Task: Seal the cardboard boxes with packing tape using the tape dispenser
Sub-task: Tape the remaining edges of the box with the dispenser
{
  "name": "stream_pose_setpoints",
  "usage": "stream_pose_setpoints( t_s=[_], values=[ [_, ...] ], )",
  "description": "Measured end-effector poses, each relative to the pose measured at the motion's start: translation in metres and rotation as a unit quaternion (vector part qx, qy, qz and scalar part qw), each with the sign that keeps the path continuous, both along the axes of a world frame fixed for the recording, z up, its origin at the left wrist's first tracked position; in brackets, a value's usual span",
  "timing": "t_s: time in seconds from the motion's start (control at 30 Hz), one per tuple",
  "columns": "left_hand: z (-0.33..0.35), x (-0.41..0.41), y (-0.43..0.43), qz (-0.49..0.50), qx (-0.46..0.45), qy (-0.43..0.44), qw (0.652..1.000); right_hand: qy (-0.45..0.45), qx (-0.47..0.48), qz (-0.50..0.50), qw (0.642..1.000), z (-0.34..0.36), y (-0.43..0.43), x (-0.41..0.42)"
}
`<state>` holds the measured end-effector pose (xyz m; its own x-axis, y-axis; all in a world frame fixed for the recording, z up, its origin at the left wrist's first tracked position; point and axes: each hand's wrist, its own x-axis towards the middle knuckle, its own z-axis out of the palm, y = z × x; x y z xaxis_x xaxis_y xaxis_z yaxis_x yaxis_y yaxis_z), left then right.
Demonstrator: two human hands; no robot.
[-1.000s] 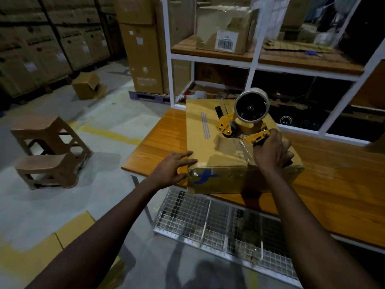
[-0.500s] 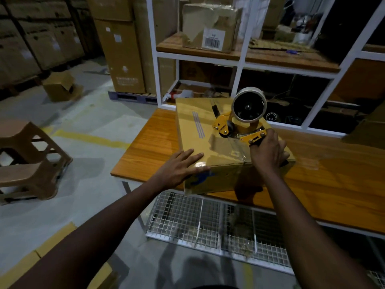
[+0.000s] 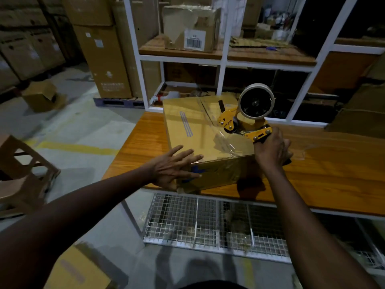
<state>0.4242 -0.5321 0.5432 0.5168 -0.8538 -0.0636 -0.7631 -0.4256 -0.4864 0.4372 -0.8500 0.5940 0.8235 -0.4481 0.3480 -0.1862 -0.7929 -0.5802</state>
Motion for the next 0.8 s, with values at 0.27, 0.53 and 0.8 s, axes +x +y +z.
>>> stream_pose_setpoints(
  t_s=[0.27, 0.53, 0.8],
  values=[
    [-0.002, 0.034, -0.083, 0.085, -0.042, 0.035, 0.995, -0.003, 0.023, -0.035, 0.999, 0.007, -0.027, 0.001],
    [-0.015, 0.029, -0.088, 0.084, 0.006, 0.002, 0.996, -0.006, 0.025, -0.051, 0.998, -0.001, -0.052, 0.0],
    [-0.002, 0.039, -0.113, -0.064, 0.057, -0.014, 0.996, -0.008, 0.041, -0.071, 0.997, -0.008, -0.079, -0.002]
  ],
)
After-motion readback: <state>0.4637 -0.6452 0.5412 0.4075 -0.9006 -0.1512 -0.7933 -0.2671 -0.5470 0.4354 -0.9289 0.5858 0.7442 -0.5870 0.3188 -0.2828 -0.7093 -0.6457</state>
